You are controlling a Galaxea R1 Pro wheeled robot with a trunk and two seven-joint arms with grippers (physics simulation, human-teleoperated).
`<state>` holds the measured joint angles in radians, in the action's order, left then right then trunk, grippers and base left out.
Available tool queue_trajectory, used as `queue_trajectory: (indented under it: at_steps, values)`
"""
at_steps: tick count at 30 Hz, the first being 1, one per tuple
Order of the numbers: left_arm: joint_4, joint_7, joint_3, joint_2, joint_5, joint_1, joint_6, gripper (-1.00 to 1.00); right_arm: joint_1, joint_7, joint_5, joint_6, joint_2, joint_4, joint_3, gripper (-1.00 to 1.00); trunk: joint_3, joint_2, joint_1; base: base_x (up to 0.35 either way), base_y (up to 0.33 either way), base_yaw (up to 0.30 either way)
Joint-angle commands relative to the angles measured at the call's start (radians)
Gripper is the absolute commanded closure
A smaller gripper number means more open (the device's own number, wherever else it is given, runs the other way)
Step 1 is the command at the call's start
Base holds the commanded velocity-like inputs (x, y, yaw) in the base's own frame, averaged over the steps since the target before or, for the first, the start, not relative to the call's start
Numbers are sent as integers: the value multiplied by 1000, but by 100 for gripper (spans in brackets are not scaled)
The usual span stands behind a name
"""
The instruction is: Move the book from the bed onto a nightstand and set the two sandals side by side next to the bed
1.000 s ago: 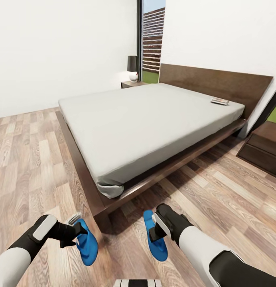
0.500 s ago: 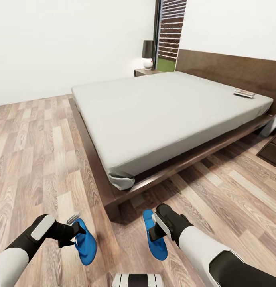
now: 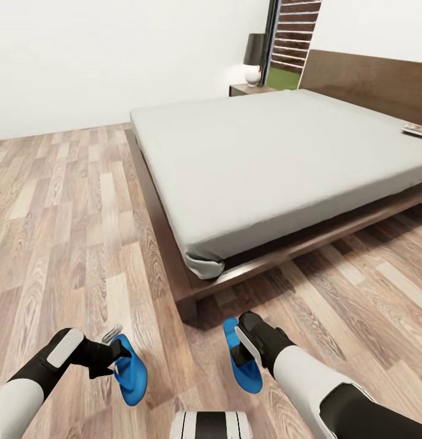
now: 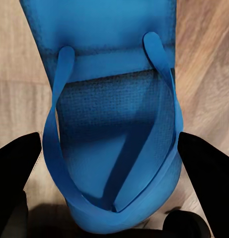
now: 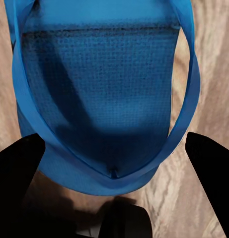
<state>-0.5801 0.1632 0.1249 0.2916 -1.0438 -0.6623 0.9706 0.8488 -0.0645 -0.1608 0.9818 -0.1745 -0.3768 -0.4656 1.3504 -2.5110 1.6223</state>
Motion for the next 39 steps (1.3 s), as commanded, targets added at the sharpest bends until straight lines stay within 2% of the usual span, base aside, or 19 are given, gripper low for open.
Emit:
queue_trajectory:
  at_steps: [1, 12, 20, 24, 27, 28, 30, 31, 33, 39]
  values:
    - [-2, 9, 6, 1, -13, 0, 0, 100, 1, -8, -9, 3, 0, -1, -5, 100, 6, -1, 0, 0, 0, 211]
    - [-22, 9, 7, 1, -13, 0, 0, 100, 1, -43, -9, 1, 0, -15, -3, 100, 55, -3, 5, 0, 0, 110]
    - [-75, -9, 7, 7, -16, 0, 38, 100, 9, -43, -10, -55, 1, -17, -1, 100, 86, -5, 9, 0, 0, 4]
    - [-89, -148, 9, 37, -17, 0, 46, 100, 24, -44, -10, -58, 3, -17, -1, 100, 102, -6, 11, 0, 0, 0]
    - [-89, -368, 11, 87, -10, 2, 46, 100, 29, -46, -10, -58, 7, -17, 0, 100, 113, -7, 12, 0, 0, 0]
    - [-89, -406, 11, 95, -8, 2, 46, 100, 30, -47, -10, -58, 9, -17, 1, 100, 117, -7, 12, 0, 0, 0]
    - [-86, -535, 12, 122, -4, 4, 45, 100, 38, -48, -9, -58, 20, -17, 2, 100, 125, -7, 13, 0, 0, 0]
    - [-85, -580, 13, 131, -3, 5, 44, 100, 44, -48, -9, -57, 25, -17, 2, 100, 129, -8, 14, 0, 0, 0]
    - [-84, -624, 14, 138, -2, 5, 44, 100, 50, -48, -9, -57, 30, -16, 2, 100, 136, -8, 15, 0, 0, 0]
    - [-83, -699, 15, 145, -2, 6, 43, 100, 82, -49, -8, -52, 34, -15, 4, 100, 160, -10, 17, 0, 0, 0]
